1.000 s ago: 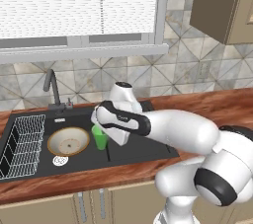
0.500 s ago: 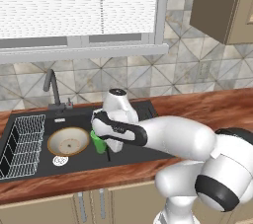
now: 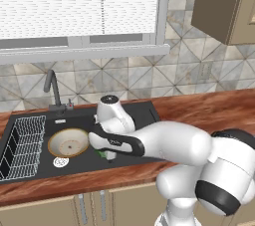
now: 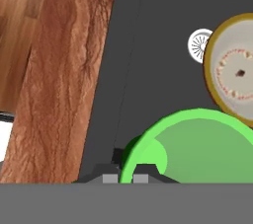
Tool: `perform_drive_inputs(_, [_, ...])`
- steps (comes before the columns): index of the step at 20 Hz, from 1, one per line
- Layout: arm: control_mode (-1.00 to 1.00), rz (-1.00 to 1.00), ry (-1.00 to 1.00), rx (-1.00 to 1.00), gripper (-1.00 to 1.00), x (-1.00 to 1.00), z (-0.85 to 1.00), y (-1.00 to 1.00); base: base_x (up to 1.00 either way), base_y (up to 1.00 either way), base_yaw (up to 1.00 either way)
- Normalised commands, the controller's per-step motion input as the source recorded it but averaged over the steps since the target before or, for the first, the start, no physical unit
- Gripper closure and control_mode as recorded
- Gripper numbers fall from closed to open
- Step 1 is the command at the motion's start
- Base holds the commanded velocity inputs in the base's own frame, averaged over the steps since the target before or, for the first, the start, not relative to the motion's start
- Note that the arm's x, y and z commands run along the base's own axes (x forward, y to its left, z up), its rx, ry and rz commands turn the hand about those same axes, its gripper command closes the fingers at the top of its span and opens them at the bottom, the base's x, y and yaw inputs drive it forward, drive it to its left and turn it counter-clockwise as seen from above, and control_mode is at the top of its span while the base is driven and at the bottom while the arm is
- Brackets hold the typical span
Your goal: Remove the mango and pear from the sink. Then move the bowl and cup from the counter to the sink for washing.
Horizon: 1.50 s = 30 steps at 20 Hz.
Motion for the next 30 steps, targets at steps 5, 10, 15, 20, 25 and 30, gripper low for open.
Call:
perform_drive_inputs(5, [-1.0, -0.24, 0.03, -0.03, 1.0, -0.01, -0.13, 0.05, 0.0, 0.0, 0.0])
perform_drive_inputs(10, [-1.0, -0.18, 0.03, 0.0, 1.0, 0.12, -0.13, 0.03, 0.0, 0.0, 0.0])
perform_drive_inputs(15, [-1.0, -0.12, 0.0, 0.0, 1.0, 0.15, -0.1, 0.02, 0.0, 0.0, 0.0])
perform_drive_inputs(20, [-1.0, -0.12, 0.03, 0.0, 1.0, 0.14, -0.16, 0.03, 0.0, 0.0, 0.0])
perform_drive_inputs(25, [-1.0, -0.1, 0.07, 0.0, 1.0, 0.17, -0.21, 0.06, 0.0, 0.0, 0.0])
perform_drive_inputs(30, [-1.0, -0.11, 0.02, 0.0, 1.0, 0.16, -0.19, 0.08, 0.0, 0.0, 0.0])
